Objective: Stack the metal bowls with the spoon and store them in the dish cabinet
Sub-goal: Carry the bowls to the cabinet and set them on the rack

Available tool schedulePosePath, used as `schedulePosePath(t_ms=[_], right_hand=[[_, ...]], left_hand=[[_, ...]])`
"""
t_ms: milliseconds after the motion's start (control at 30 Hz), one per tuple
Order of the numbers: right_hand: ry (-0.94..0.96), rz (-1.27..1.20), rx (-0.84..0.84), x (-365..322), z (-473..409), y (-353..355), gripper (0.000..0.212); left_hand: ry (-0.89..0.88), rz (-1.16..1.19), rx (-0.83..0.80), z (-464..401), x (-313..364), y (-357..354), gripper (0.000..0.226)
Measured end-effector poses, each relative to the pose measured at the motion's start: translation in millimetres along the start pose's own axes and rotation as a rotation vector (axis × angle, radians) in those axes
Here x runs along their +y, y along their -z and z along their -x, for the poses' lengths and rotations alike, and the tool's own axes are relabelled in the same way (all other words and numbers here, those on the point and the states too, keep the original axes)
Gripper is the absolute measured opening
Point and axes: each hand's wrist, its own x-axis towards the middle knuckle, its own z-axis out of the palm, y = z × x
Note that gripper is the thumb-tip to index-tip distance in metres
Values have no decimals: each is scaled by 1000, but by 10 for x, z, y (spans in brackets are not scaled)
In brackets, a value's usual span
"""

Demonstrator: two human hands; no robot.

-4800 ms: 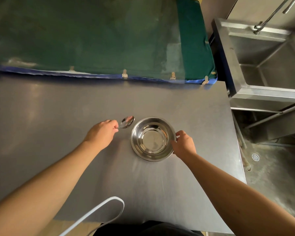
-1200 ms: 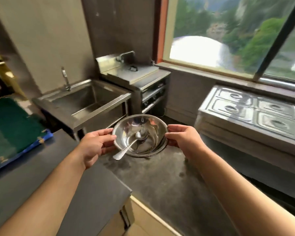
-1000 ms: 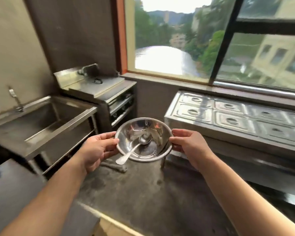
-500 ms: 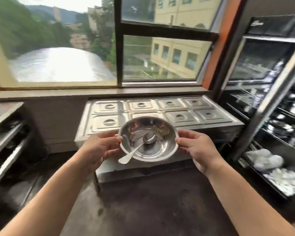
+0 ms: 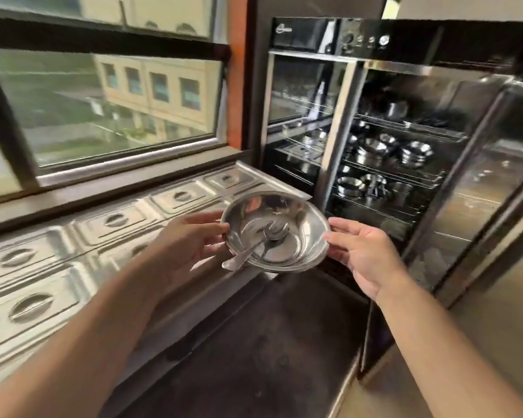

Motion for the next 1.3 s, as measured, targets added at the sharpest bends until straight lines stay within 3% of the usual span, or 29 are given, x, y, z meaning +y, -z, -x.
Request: schedulePosePath(t_ms=[200, 500, 733, 933, 1133, 1300], right_hand=[[14, -36, 181, -102, -416, 544, 35], [53, -22, 321, -113, -1531, 1586, 22], [43, -17, 395, -356, -2620, 2240, 27], [30, 2, 458, -329, -3422, 2465, 23], [19, 26, 549, -167, -4437, 2639, 30], [27, -10, 656, -249, -5213, 2699, 40]], left_hand=[[43, 2, -126, -830, -21, -633, 29], [114, -58, -266, -2274, -304, -1707, 31], [118, -51, -298, -3507, -353, -2462, 29], [144, -55, -326, -4450, -403, -2736, 30], [180, -28, -394, -5805, -587, -2955, 36], [207, -69, -497, -6874, -533, -3246, 28]])
